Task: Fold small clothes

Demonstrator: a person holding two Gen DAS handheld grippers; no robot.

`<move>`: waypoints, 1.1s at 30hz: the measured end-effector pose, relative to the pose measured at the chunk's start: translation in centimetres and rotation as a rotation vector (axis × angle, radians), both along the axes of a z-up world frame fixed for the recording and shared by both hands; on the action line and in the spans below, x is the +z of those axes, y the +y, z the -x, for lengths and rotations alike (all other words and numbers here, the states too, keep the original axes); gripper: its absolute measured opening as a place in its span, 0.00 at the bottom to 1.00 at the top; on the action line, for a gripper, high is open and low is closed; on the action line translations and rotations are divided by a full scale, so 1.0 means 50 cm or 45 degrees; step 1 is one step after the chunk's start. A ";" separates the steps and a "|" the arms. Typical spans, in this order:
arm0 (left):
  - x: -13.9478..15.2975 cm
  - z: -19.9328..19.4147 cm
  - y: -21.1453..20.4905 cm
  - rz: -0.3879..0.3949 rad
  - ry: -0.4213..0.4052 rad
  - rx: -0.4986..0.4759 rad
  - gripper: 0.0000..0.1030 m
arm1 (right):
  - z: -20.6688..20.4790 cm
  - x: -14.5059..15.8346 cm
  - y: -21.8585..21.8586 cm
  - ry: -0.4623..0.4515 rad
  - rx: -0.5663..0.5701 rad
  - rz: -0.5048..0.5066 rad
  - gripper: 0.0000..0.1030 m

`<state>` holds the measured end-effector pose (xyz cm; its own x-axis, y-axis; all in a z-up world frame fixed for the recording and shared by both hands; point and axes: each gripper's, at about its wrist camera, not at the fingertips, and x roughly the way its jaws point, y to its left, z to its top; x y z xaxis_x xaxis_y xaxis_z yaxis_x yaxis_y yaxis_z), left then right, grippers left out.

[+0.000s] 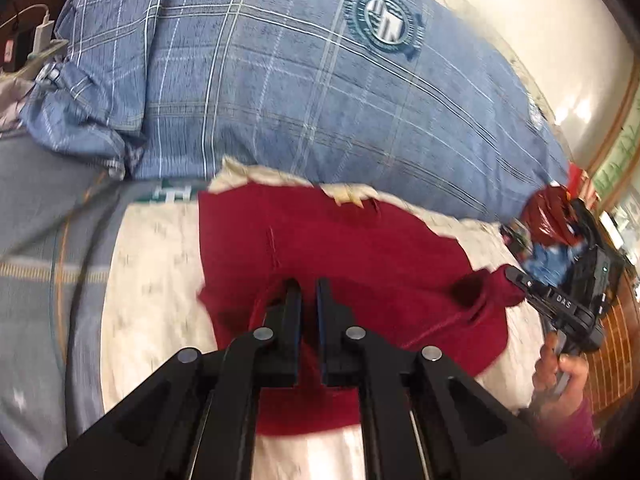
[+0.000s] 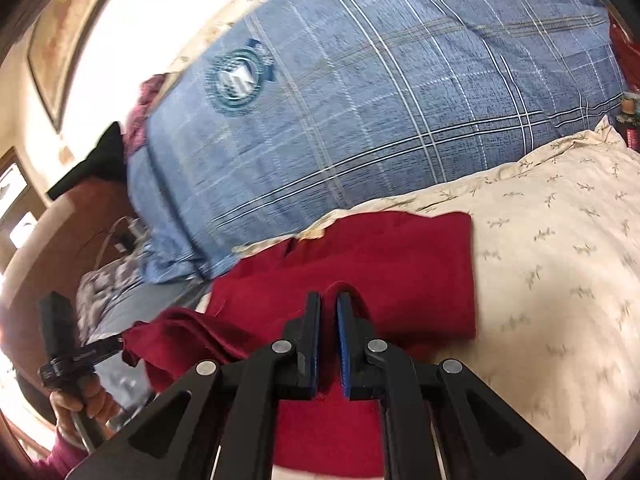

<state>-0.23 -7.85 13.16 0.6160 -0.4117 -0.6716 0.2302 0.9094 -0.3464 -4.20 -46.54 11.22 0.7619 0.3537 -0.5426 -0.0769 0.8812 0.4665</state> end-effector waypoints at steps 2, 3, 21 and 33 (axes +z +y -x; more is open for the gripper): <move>-0.003 -0.027 -0.005 -0.032 -0.032 0.032 0.04 | -0.033 0.000 -0.003 0.003 -0.020 0.012 0.07; -0.007 -0.044 -0.009 -0.050 -0.036 0.038 0.04 | -0.054 0.002 -0.006 0.002 -0.024 0.020 0.07; -0.094 -0.226 -0.023 -0.010 0.117 0.096 0.04 | -0.232 -0.025 -0.024 0.095 -0.033 0.121 0.50; -0.074 -0.226 -0.012 0.021 0.125 0.088 0.04 | -0.257 -0.077 0.049 0.186 0.145 0.308 0.06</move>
